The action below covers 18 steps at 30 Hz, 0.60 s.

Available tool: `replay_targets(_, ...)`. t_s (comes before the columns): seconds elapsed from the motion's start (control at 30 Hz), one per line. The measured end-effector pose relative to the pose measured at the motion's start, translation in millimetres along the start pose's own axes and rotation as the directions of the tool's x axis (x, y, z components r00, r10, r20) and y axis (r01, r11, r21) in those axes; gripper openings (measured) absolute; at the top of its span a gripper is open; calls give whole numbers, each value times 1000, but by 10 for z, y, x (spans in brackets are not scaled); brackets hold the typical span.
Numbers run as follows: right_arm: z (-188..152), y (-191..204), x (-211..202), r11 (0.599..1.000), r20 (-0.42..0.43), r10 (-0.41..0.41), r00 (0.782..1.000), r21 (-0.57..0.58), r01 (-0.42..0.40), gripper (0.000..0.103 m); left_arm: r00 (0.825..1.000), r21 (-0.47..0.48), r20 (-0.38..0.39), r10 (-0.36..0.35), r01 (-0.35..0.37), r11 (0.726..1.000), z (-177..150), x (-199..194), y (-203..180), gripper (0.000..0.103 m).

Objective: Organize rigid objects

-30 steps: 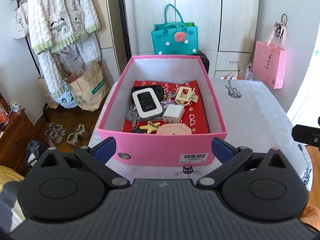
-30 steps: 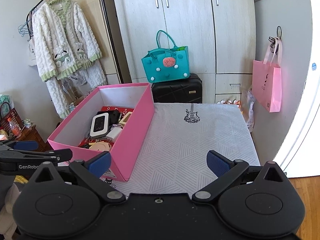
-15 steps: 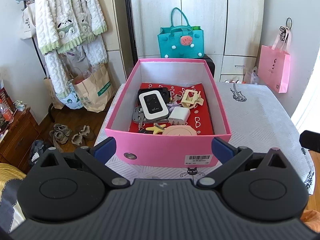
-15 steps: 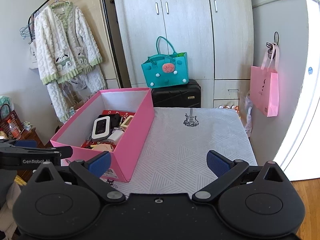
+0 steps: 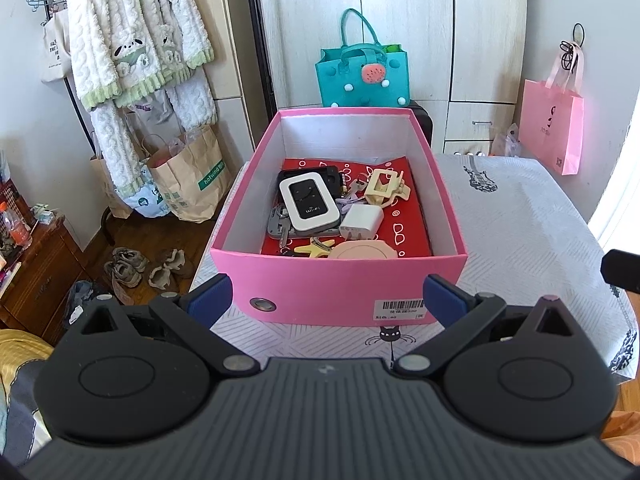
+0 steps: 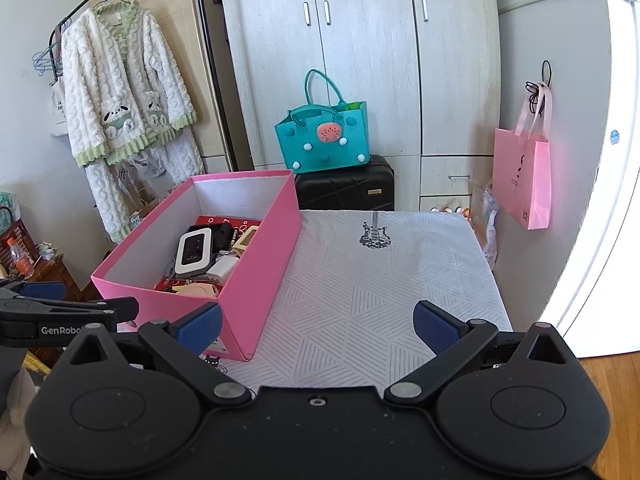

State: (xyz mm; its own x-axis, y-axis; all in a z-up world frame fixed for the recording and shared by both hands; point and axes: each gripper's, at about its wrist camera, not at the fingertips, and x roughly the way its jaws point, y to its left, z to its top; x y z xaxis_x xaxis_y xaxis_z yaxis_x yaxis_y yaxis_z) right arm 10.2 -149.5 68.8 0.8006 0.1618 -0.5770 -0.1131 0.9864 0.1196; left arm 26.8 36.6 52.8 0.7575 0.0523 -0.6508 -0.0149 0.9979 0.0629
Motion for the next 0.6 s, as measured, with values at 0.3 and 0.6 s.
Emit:
replay_targets(0.3, -7, 9, 14, 1000, -2, -9, 1000, -1, 9, 103, 1000, -15, 3, 15, -15, 1000, -16, -11, 28, 103)
replay_targets(0.6, -14, 7, -7, 1000, 11, -21, 1000, 6, 21, 103, 999, -6, 17, 38, -38, 999, -27, -62, 35, 103)
